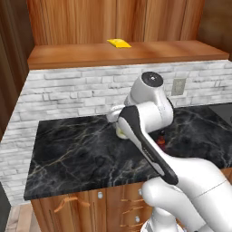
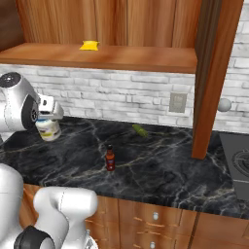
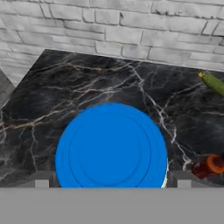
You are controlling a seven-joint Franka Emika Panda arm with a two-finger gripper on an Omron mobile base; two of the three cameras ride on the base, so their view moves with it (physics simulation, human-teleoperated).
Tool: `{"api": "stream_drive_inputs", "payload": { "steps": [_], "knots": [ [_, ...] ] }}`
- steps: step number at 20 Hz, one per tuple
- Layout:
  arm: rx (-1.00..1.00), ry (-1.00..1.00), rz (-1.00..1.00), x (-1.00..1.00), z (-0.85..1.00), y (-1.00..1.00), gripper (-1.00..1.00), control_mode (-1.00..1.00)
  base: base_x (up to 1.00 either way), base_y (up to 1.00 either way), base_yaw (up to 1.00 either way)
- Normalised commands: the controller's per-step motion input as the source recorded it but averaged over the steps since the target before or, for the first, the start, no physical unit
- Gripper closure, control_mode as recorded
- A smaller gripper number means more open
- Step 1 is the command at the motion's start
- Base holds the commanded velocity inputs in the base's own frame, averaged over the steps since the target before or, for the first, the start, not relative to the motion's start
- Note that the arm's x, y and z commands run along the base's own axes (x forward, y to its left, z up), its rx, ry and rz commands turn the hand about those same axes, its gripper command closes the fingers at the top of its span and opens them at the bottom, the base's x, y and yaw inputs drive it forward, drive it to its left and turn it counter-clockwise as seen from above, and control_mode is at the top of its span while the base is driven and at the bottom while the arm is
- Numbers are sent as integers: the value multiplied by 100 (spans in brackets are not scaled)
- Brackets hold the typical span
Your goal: Pick the condiment bottle and mayonnaise from the counter and place them in the cabinet.
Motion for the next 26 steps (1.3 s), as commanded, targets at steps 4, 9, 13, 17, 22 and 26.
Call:
{"api": "stream_drive_inputs", "payload": {
  "steps": [4, 9, 13, 17, 22, 26],
  "knots": [
    [0, -5, 0, -29, 93, -26, 100, -100, 0, 0, 0],
    [0, 0, 0, -25, 88, -20, 100, -100, 0, 0, 0],
    [0, -5, 0, -28, 79, -20, 100, -100, 0, 0, 0],
    [-12, -31, 0, -18, 47, -17, 100, -100, 0, 0, 0],
    [-9, -18, 0, -1, 54, -20, 100, -100, 0, 0, 0],
    [-3, -6, 0, 0, 55, -21, 100, -100, 0, 0, 0]
  ]
}}
